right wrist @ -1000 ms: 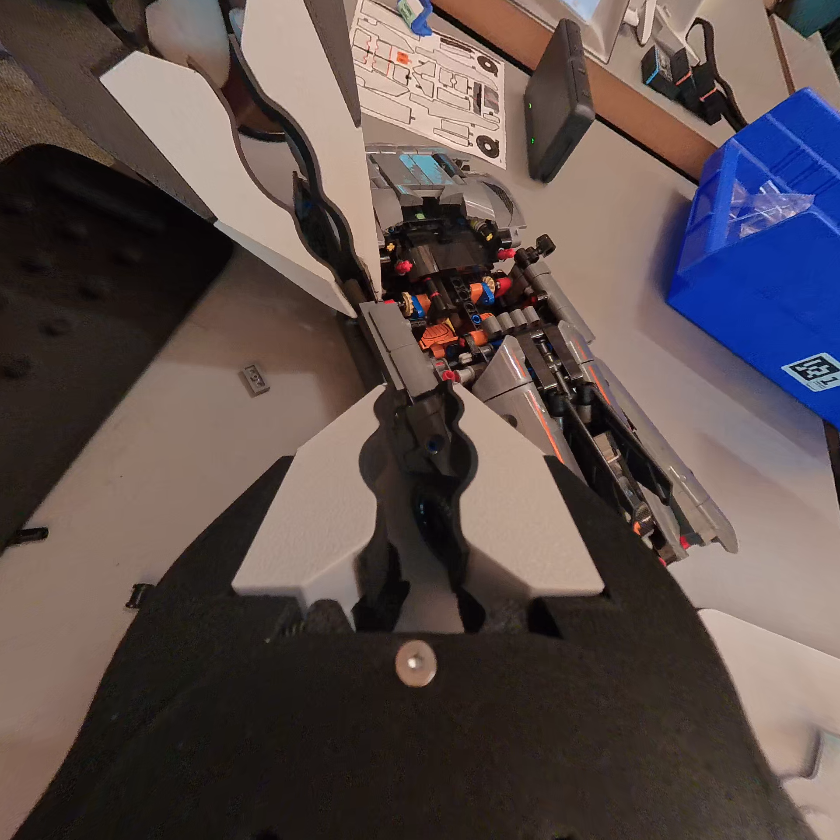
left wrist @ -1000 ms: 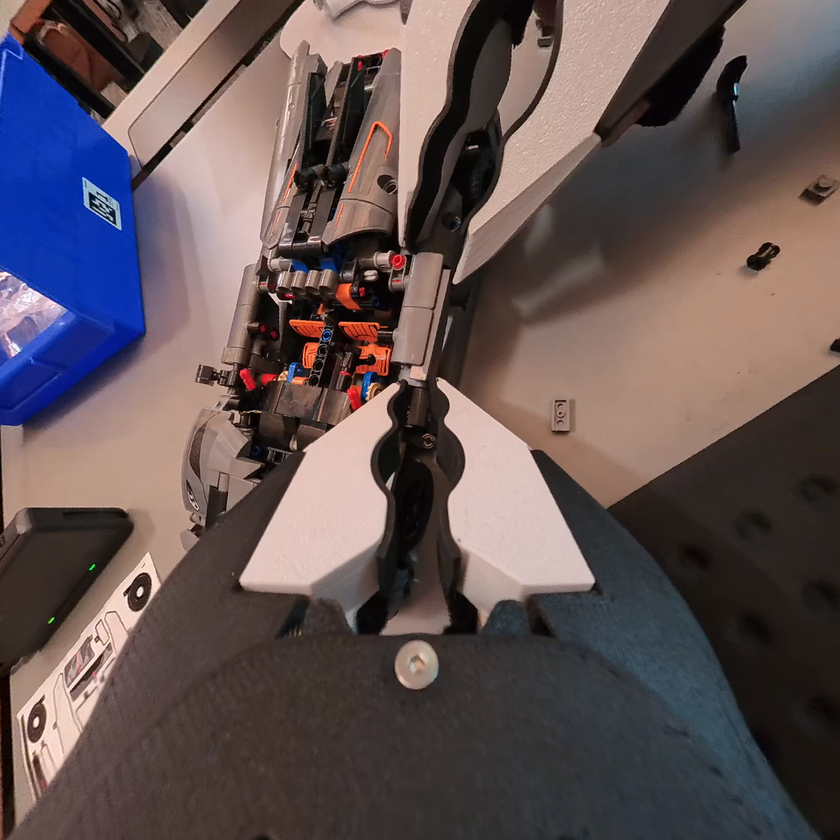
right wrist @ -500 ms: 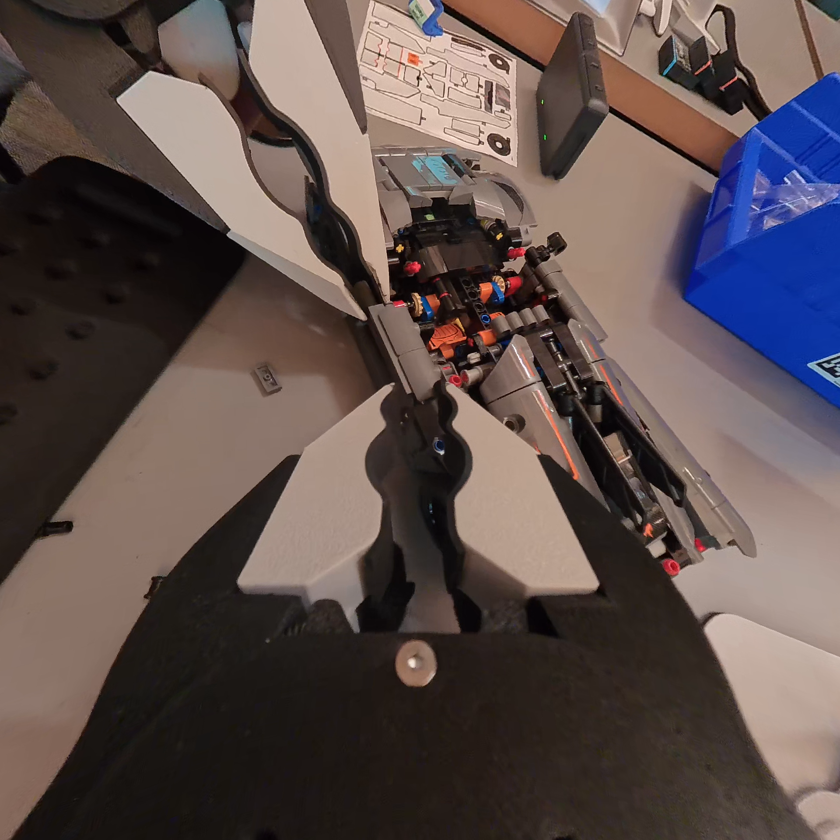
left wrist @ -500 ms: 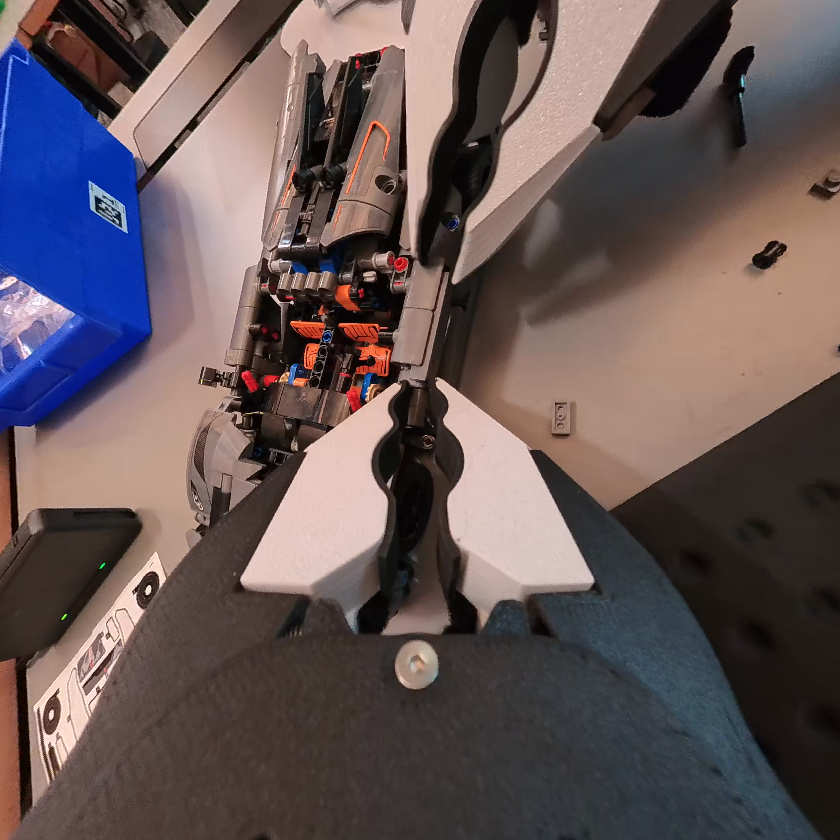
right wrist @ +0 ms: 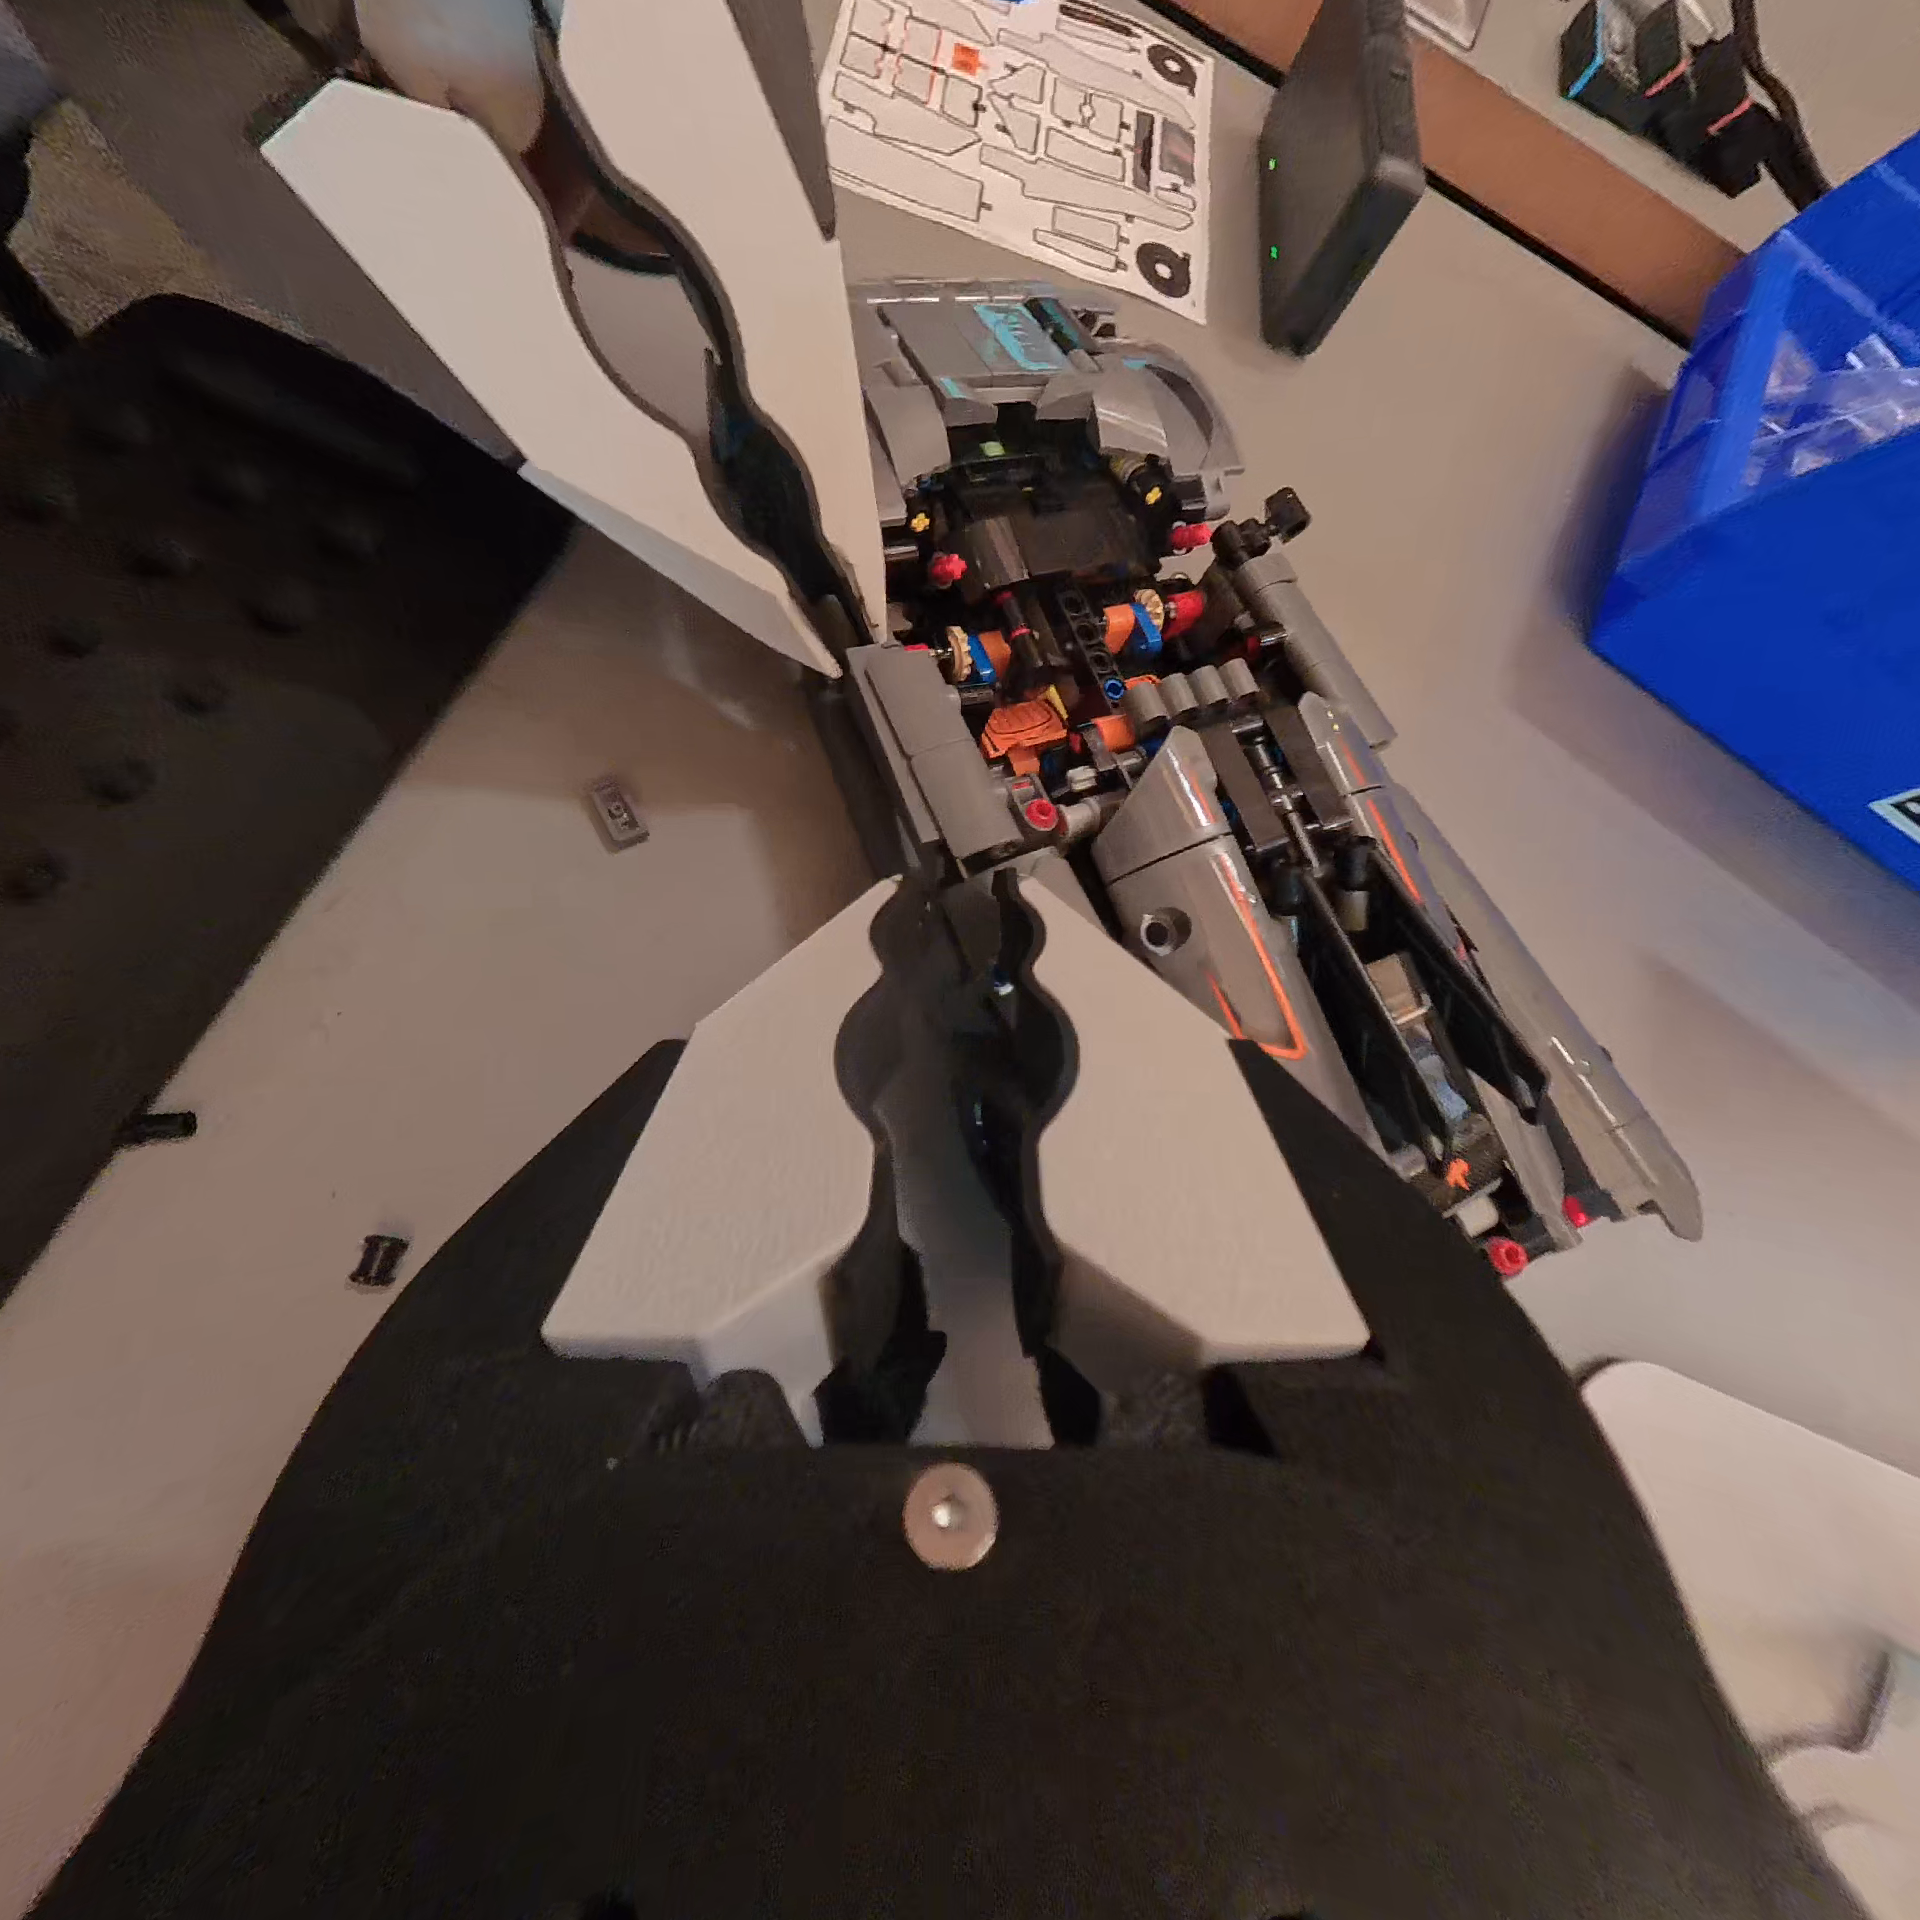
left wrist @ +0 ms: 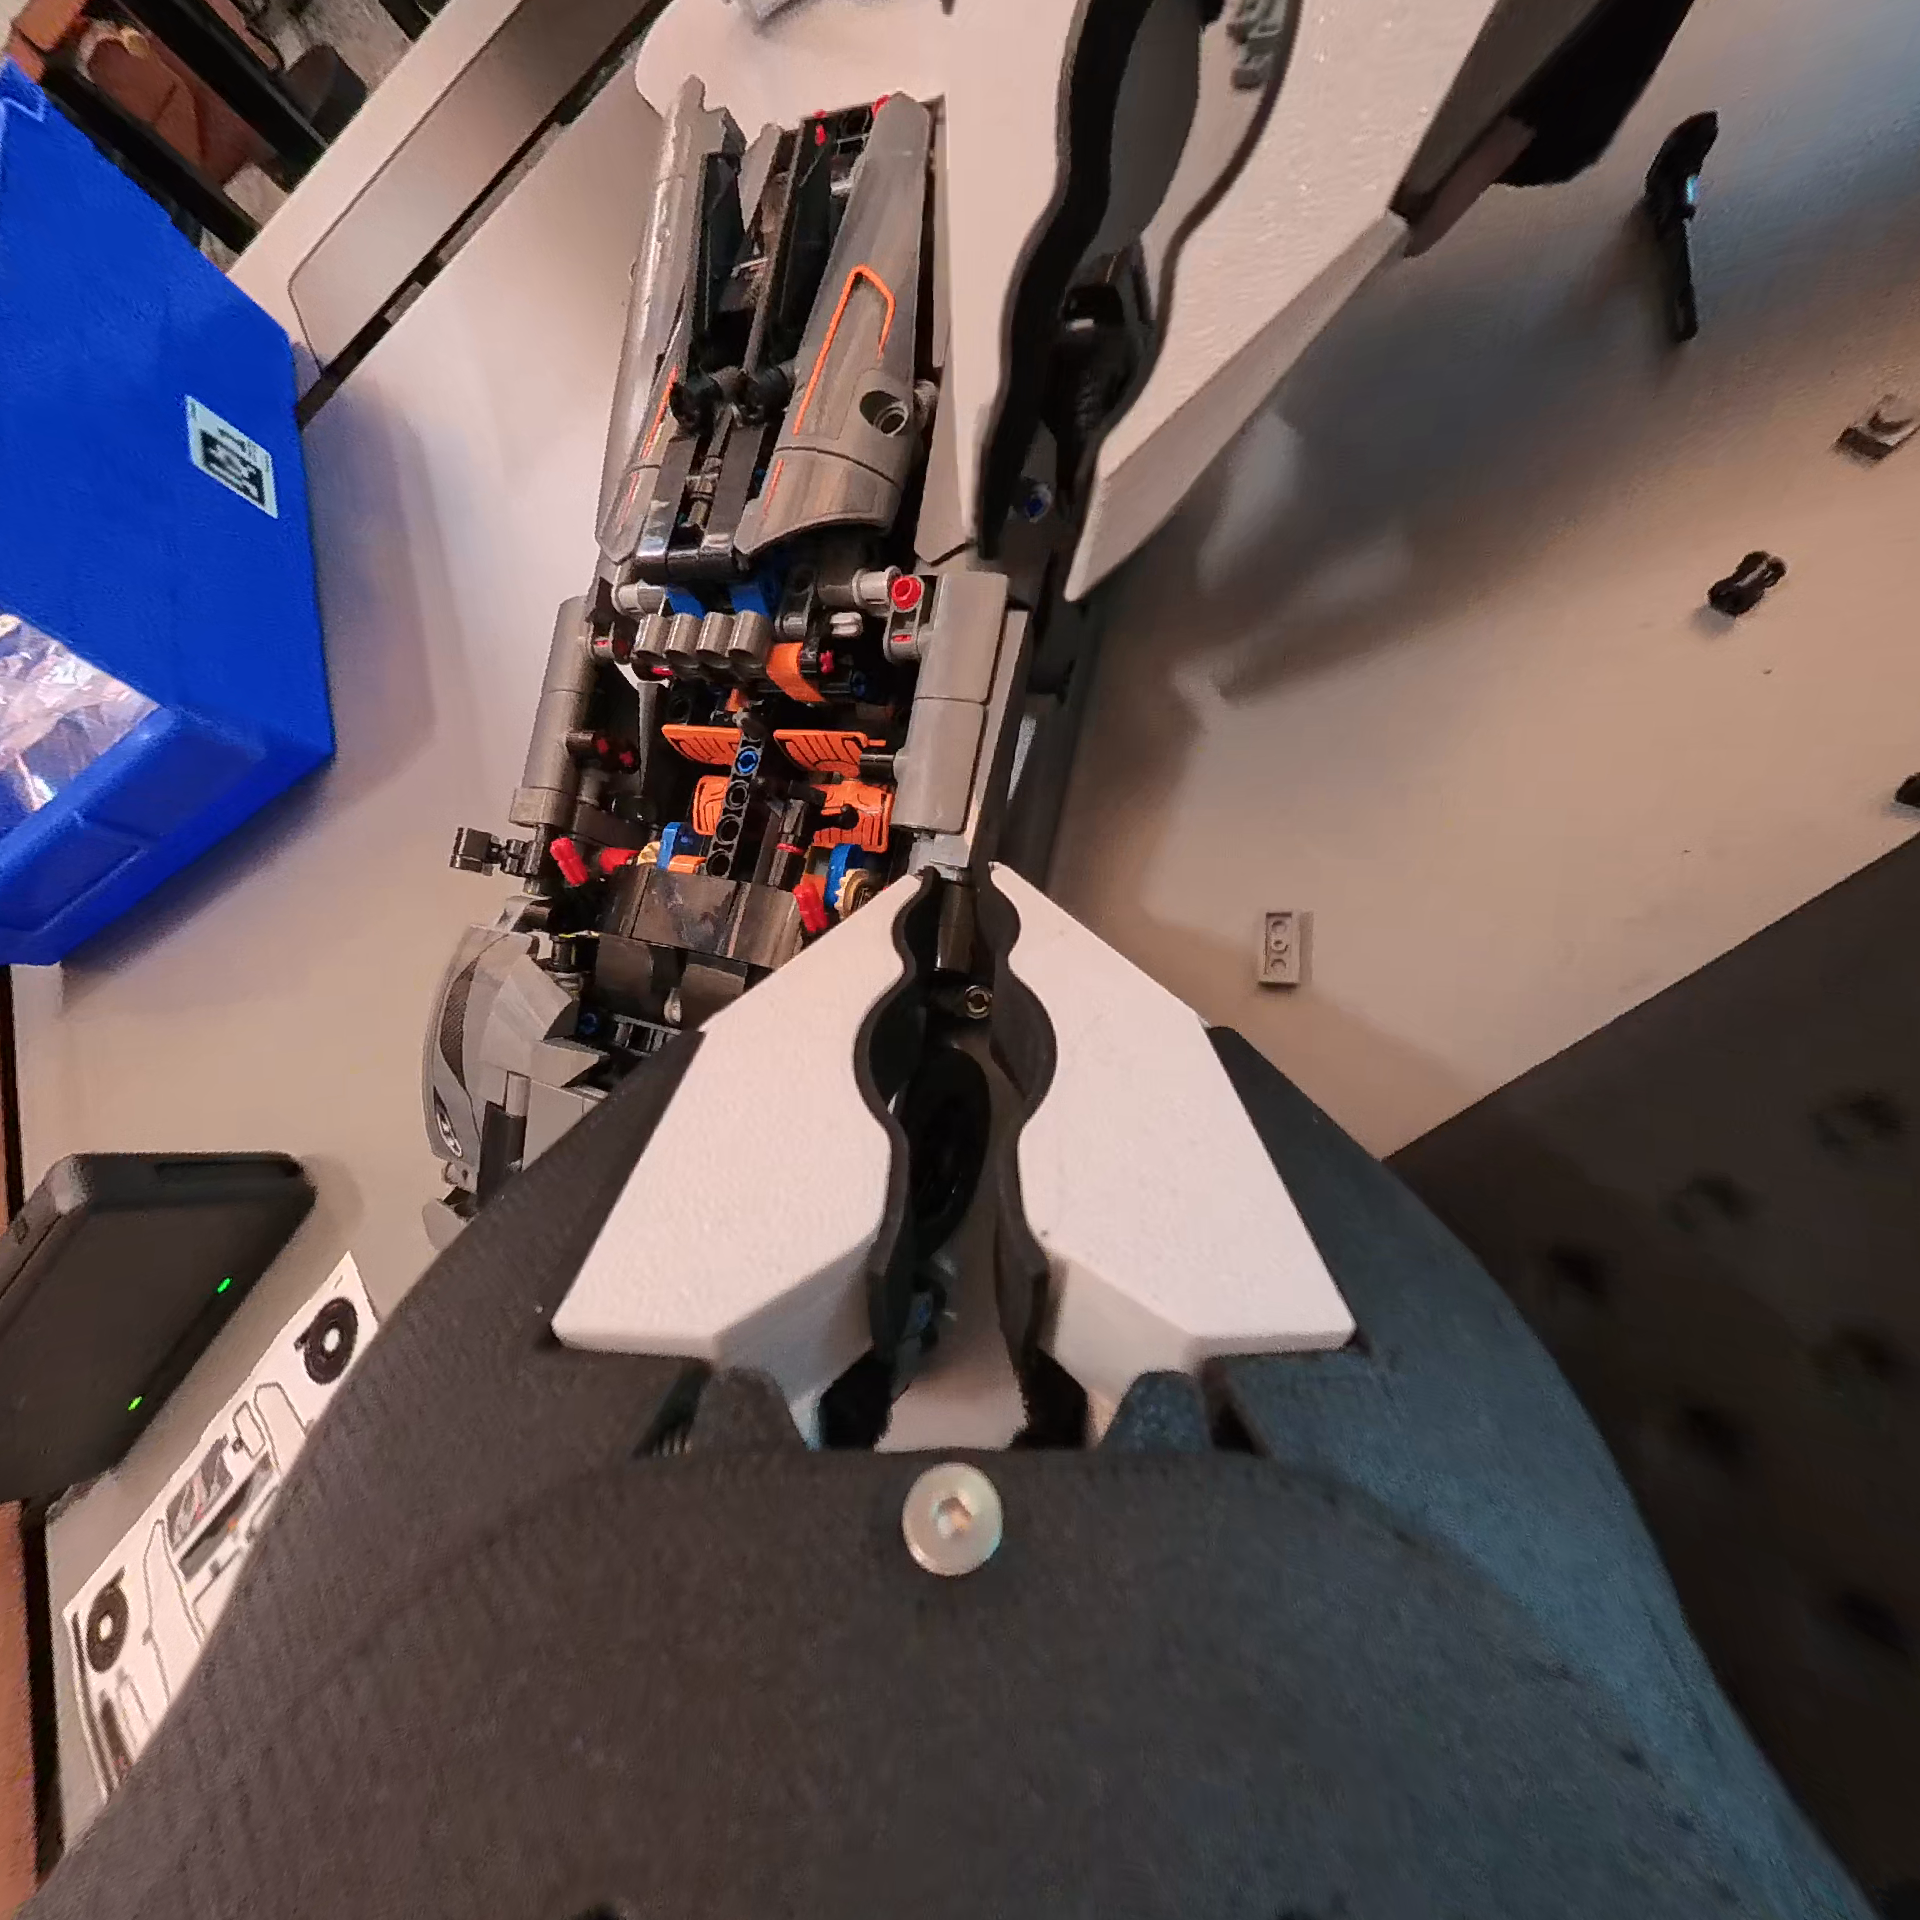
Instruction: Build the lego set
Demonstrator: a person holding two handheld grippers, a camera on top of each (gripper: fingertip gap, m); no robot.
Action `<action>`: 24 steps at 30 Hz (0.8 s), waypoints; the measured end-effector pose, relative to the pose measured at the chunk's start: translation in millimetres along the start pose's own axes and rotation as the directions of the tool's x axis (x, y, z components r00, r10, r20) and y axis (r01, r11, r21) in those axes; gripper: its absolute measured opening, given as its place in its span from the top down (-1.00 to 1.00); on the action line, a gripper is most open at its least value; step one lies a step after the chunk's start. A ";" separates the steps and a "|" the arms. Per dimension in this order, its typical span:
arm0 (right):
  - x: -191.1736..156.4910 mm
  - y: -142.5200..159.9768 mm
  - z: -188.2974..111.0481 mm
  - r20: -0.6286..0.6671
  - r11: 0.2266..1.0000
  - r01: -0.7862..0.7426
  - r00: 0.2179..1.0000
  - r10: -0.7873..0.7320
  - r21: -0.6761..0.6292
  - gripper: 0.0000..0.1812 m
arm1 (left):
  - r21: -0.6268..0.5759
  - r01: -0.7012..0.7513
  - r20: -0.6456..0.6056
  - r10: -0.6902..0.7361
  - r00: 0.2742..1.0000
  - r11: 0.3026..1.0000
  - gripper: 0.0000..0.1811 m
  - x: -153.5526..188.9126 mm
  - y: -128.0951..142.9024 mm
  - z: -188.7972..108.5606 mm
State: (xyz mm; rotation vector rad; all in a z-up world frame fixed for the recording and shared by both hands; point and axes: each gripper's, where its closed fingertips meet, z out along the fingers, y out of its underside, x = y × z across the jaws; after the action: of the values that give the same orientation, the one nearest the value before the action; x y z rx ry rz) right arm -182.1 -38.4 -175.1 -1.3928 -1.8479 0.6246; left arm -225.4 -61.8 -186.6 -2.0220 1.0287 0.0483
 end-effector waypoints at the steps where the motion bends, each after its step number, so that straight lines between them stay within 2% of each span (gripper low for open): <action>1: -1.1 -0.5 1.6 0.000 1.000 0.001 1.000 -0.001 0.000 0.85 | 0.002 0.007 -0.003 -0.007 1.000 1.000 0.96 -0.1 0.6 -0.4; 13: -0.3 -6.5 7.3 0.009 0.994 -0.080 0.997 0.080 0.068 0.91 | 0.032 0.033 -0.005 -0.033 0.999 0.999 0.97 -0.7 -0.7 -0.3; 24: -2.5 -7.7 8.2 0.031 0.991 -0.096 0.995 0.093 0.093 0.89 | 0.035 -0.033 0.075 0.030 0.997 0.999 1.00 -0.2 -5.0 1.2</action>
State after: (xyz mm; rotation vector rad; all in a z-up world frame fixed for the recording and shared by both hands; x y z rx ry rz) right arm -192.8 -42.7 -175.1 -1.4219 -1.7577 0.7723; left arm -221.8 -59.3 -184.0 -1.9567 1.0075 0.1193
